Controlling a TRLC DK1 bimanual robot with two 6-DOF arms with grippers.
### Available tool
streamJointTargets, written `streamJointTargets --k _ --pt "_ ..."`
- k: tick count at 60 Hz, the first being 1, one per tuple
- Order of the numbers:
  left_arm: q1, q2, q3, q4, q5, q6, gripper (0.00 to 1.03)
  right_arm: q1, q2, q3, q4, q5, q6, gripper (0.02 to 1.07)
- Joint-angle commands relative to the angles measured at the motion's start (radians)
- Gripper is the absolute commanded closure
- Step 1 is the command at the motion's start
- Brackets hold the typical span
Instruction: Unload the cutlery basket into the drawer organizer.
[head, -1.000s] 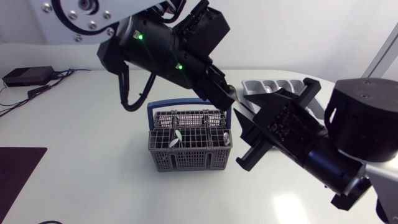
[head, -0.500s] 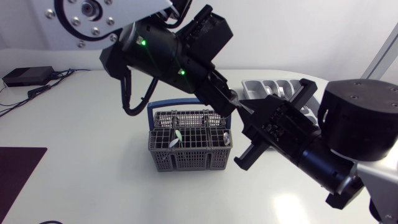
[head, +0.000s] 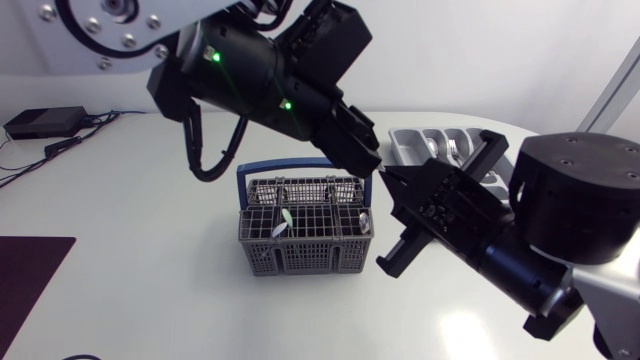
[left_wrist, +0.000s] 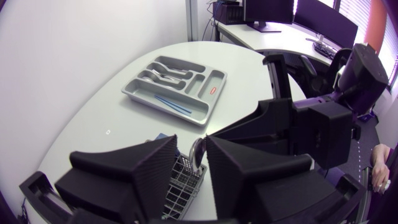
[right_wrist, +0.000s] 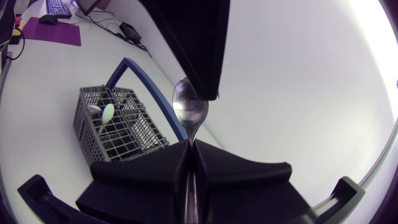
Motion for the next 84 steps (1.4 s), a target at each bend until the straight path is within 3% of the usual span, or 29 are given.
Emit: streamJointTargets --k 1,5,18,21,33,39,44,63,84 --pt "0.027 -0.039 -0.011 0.022 0.008 -0.034 0.17 0.009 -0.021 -0.036 -0.018 0.002 -0.011 1.01" --pt "0.054 -0.053 -0.003 0.027 0.008 -0.034 0.09 0.007 -0.037 -0.044 -0.03 0.0 -0.01 1.01" --pt "0.181 -0.134 0.0 0.013 0.002 0.046 0.08 -0.044 -0.182 -0.067 -0.194 -0.107 -0.005 1.01" --pt "0.196 -0.157 -0.016 0.004 -0.004 0.087 0.08 -0.103 -0.221 -0.066 -0.257 -0.182 -0.002 1.01" --pt "0.213 -0.243 -0.146 -0.07 -0.09 0.288 0.09 -0.515 -0.316 -0.049 -0.483 -0.656 -0.097 1.01" --pt "0.212 -0.273 -0.215 -0.096 -0.107 0.339 0.09 -0.768 -0.244 -0.03 -0.538 -0.892 -0.226 1.01" --pt "0.199 -0.291 -0.27 -0.1 -0.136 0.356 0.09 -0.915 -0.141 -0.004 -0.567 -1.018 -0.35 1.01" --pt "0.132 -0.329 -0.399 -0.116 -0.233 0.363 0.09 -1.163 0.253 0.132 -0.619 -1.144 -0.761 1.01" --pt "0.13 -0.299 -0.422 -0.116 -0.257 0.337 0.09 -1.275 0.644 0.482 -0.831 -1.093 -1.059 1.01"
